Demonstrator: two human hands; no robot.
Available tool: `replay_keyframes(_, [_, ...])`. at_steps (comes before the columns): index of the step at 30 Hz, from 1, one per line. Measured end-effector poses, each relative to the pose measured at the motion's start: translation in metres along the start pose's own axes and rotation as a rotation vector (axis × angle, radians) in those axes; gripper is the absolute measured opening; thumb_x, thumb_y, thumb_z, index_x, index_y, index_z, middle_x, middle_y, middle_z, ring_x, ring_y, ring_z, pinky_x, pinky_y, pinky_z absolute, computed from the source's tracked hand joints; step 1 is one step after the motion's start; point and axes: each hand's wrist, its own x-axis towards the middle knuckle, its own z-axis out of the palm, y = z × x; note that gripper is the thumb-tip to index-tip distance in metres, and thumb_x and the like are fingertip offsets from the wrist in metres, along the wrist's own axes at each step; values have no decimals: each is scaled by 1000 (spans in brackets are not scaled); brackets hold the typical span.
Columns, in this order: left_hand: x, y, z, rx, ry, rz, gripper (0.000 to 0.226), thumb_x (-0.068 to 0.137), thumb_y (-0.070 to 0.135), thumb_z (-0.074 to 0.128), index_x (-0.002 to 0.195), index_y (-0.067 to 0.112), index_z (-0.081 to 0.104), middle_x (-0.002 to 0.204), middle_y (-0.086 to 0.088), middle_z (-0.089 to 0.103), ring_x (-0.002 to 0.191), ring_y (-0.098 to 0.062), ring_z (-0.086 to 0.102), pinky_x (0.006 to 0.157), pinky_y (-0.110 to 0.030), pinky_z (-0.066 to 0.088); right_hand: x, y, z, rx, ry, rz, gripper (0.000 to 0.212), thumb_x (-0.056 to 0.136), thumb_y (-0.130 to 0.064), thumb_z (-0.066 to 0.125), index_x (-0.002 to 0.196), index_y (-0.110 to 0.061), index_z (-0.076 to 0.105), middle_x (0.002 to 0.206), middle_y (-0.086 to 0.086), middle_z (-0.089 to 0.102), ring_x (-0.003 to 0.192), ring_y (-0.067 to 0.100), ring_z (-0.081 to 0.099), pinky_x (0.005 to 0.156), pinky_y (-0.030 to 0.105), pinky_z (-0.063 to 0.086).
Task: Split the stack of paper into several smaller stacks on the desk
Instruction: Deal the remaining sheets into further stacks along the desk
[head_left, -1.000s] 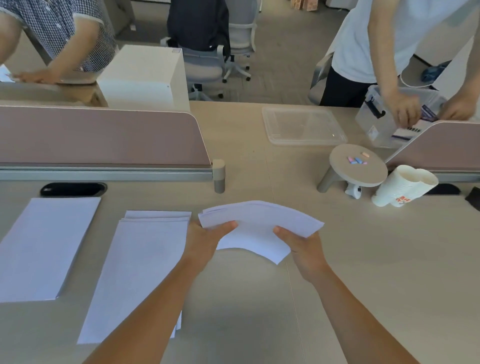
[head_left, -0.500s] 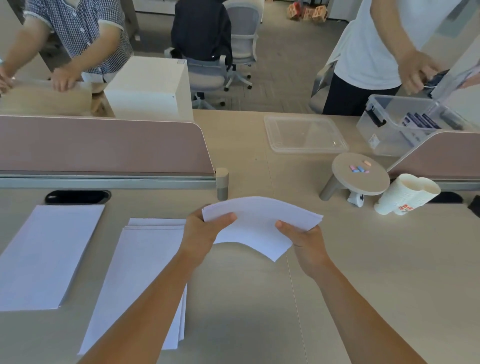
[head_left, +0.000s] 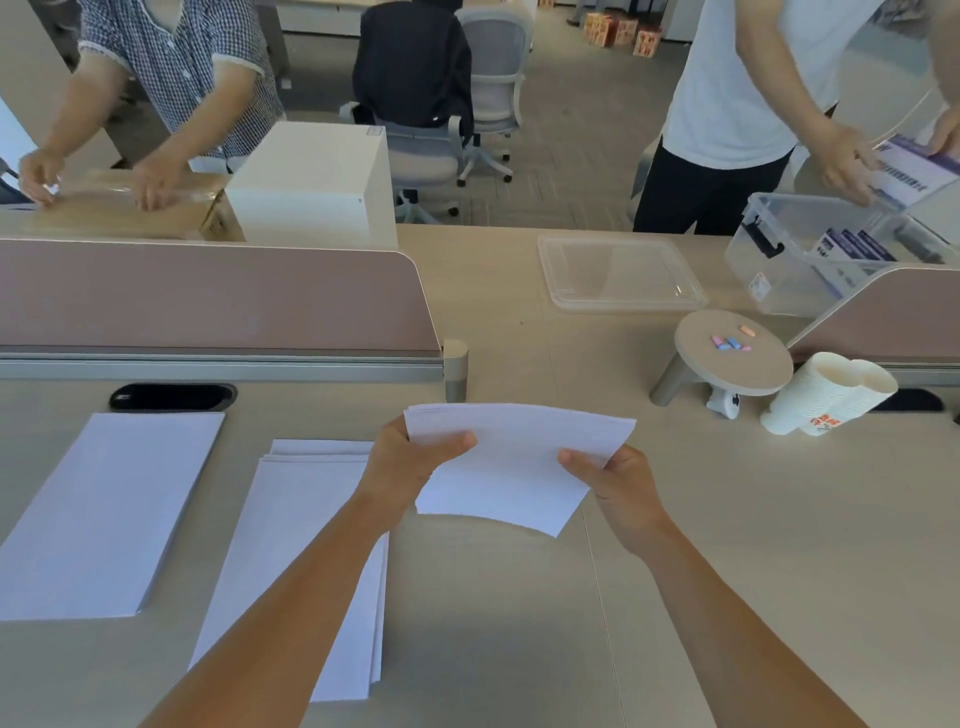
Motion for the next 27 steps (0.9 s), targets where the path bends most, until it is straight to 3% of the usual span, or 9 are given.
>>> replay_keyframes(4, [-7,-6,-7,-53,0,37,63,63,36,84,116,7,67,113,-11,73,108,-30,69,103,-55,47,-1,6,1,19,-15,47,24,83,4,71,102,-9,72,96,0,78,86,15,74,73,25,56])
replay_keyframes(9, [-12,4,7,-110,74,15,53,71,63,67,105,23,75,110,-6,75,109,-27,68,100,-53,49,0,6,13,26,5,25,11,87,-7,70,98,-9,74,94,0,78,84,16,73,70,29,57])
replay_keyframes(13, [-9,12,7,-151,197,13,39,82,60,64,86,22,73,90,1,75,94,-21,71,89,-38,54,1,-3,15,22,-20,-7,8,87,-5,70,93,-9,73,87,-3,78,77,13,73,64,24,56])
replay_keyframes(17, [-6,3,-1,-136,242,-10,48,74,67,67,70,19,66,70,2,60,78,-22,56,80,-34,41,-2,1,9,32,-34,30,20,81,-1,75,100,-6,73,96,5,77,85,19,74,70,28,57])
replay_keyframes(23, [-10,5,5,-127,247,-14,33,71,54,71,67,22,63,77,-3,51,82,-22,51,81,-38,38,-3,5,9,51,-33,58,28,75,-3,80,103,-4,73,102,9,77,91,22,73,73,30,56])
replay_keyframes(27, [-10,8,8,-97,257,4,48,73,56,69,76,10,56,82,-4,44,81,-21,44,78,-39,35,-2,5,9,48,-19,66,19,80,-6,77,99,-6,75,100,7,77,90,21,74,74,32,56])
